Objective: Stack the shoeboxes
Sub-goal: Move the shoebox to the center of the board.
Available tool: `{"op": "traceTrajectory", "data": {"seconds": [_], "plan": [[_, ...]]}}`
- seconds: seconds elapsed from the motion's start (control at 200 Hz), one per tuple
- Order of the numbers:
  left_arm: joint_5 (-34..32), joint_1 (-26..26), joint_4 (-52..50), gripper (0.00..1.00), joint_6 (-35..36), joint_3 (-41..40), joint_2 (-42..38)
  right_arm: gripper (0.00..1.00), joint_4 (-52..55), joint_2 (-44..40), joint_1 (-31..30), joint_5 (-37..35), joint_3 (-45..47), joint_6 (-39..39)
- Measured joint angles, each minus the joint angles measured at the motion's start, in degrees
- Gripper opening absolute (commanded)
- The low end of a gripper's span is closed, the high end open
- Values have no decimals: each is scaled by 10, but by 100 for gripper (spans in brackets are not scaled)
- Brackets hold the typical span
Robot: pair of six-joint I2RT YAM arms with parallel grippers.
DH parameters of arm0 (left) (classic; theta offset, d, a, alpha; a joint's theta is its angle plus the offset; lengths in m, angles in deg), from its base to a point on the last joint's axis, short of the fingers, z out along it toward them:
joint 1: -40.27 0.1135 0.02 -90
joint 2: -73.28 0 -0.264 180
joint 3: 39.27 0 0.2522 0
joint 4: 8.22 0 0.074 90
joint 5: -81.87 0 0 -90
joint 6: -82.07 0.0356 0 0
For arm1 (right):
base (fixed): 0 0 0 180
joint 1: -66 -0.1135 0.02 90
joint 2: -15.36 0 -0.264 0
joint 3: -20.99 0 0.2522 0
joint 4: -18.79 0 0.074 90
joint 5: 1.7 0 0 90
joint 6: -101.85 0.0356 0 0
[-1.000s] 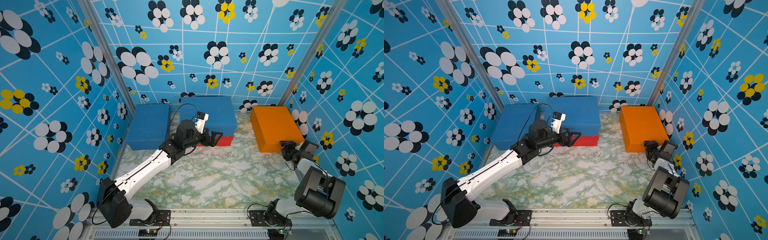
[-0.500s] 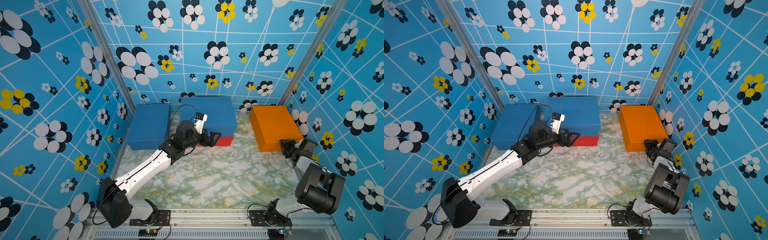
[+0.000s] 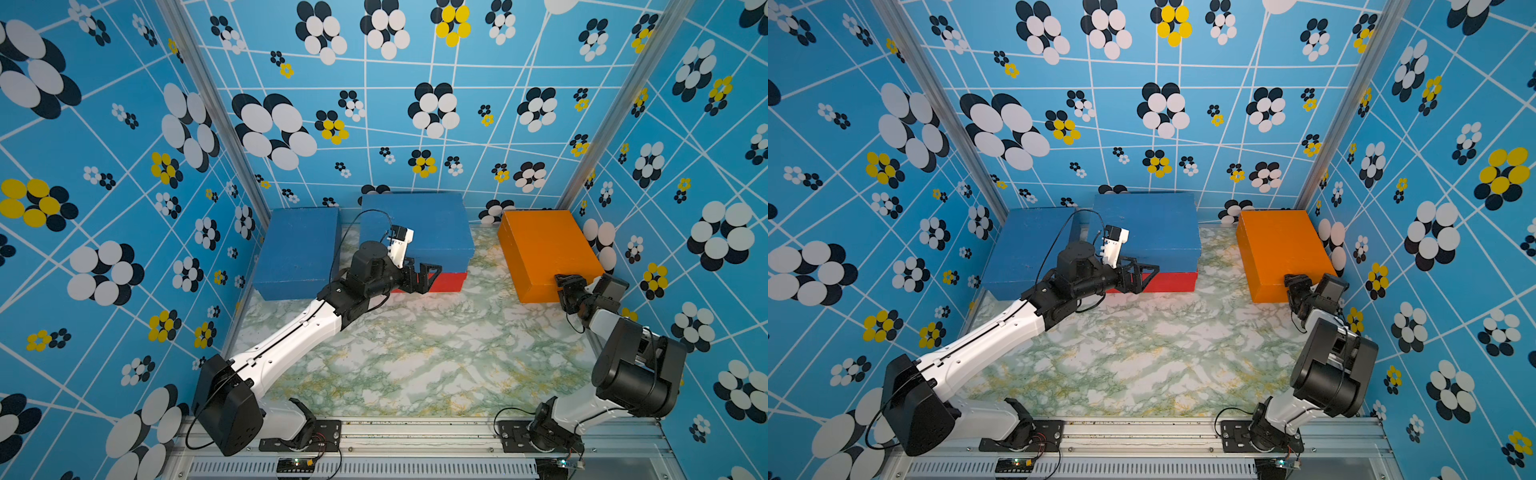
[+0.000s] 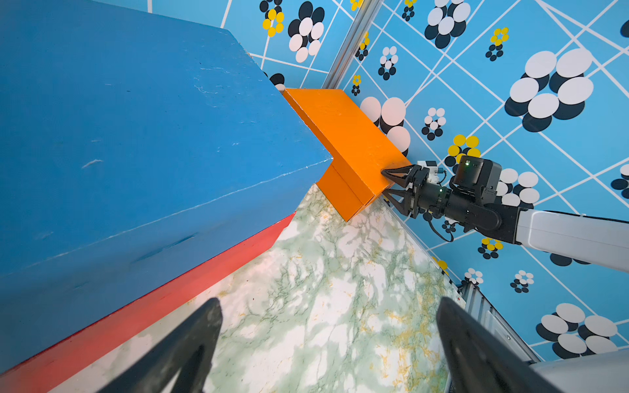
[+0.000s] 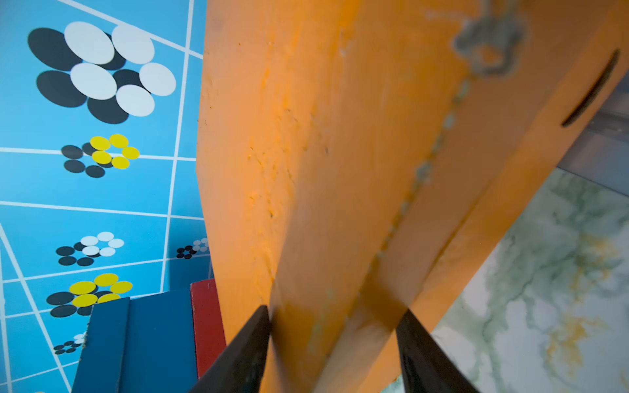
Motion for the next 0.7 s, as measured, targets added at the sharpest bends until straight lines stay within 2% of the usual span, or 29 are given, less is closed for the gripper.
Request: {"op": "traceTrajectory", "data": {"seconds": [0.3, 0.525, 0.7], "plan": [[0, 3, 0, 100, 0, -2, -1, 40, -15, 14, 0, 4, -8, 18], [0, 3, 0, 99, -2, -2, -3, 38, -43, 12, -9, -8, 7, 27], [-2, 3, 4, 100, -2, -2, -7, 35, -47, -9, -41, -25, 25, 40]]}}
